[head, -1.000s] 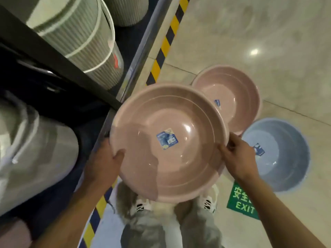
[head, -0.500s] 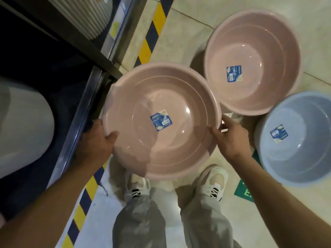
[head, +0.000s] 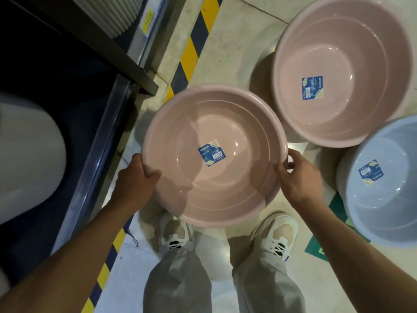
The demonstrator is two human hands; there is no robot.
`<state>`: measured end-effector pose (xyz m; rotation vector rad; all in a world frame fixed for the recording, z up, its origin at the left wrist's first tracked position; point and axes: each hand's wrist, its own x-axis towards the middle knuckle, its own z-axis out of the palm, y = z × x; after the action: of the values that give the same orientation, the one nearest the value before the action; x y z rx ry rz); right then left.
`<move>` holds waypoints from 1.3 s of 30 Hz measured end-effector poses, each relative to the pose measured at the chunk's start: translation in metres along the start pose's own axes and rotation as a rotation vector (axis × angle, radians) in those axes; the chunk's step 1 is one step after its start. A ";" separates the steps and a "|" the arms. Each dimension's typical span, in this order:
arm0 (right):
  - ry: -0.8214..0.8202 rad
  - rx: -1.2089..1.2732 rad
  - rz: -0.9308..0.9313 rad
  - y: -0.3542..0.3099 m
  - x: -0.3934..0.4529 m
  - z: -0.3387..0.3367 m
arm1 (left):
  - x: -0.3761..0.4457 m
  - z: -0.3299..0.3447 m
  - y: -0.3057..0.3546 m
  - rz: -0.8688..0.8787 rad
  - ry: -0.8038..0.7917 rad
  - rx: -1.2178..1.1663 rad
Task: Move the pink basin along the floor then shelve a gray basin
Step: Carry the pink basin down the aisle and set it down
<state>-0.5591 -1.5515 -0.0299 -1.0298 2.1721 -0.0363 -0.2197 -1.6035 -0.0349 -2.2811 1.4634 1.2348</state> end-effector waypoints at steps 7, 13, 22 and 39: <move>-0.150 0.031 0.082 -0.002 0.004 -0.004 | -0.001 -0.003 0.002 0.022 0.053 -0.041; -0.095 0.099 -0.044 -0.019 -0.006 -0.033 | -0.023 -0.030 0.008 0.067 0.094 -0.123; 0.084 0.201 -0.120 -0.056 -0.016 -0.141 | -0.061 -0.097 0.091 0.183 0.215 -0.129; 0.265 0.275 0.039 0.035 -0.019 -0.338 | -0.111 -0.098 0.325 0.433 0.047 -0.083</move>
<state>-0.7833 -1.6046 0.2205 -0.8631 2.3396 -0.4645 -0.4503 -1.7446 0.1981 -2.1203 2.0363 1.3744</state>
